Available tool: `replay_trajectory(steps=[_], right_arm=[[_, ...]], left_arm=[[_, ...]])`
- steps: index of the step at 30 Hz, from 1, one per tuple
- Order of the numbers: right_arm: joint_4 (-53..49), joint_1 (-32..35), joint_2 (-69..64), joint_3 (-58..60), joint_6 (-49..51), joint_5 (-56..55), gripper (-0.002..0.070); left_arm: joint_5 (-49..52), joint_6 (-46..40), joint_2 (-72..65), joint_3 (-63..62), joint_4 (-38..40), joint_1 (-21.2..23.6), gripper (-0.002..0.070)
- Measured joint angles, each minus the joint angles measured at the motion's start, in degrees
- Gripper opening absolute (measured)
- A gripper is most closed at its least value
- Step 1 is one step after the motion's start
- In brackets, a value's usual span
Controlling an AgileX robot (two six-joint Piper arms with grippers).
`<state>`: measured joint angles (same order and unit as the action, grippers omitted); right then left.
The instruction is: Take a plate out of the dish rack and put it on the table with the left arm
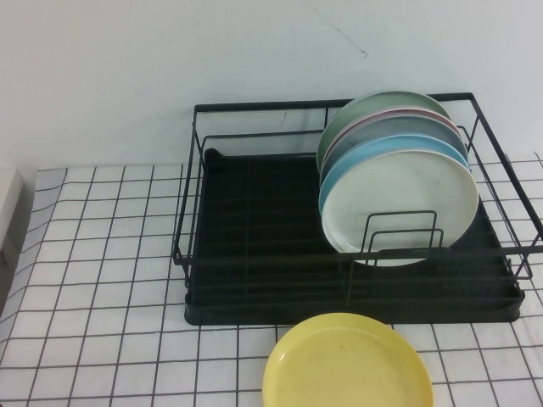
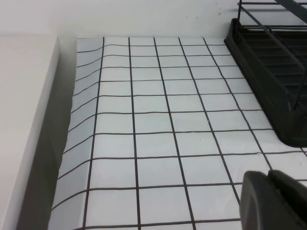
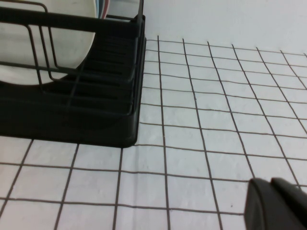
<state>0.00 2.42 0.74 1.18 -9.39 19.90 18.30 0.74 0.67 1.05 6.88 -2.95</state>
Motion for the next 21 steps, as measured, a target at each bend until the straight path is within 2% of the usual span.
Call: replay_trajectory(steps=[9,12,21], right_arm=[[0.00,0.00,0.00,0.00,0.00,0.00,-0.0003],[0.00,0.00,0.00,0.00,0.00,0.00,-0.0003],[0.00,0.00,0.00,0.00,0.00,0.00,-0.0003]], left_arm=[[-0.12,0.00,0.00,0.00,0.00,0.00,-0.0004],[-3.22,0.00,0.00,0.19,-1.24,0.00,-0.0004],[-27.19,-0.12,0.09,0.19,-5.50,0.00,-0.0004]])
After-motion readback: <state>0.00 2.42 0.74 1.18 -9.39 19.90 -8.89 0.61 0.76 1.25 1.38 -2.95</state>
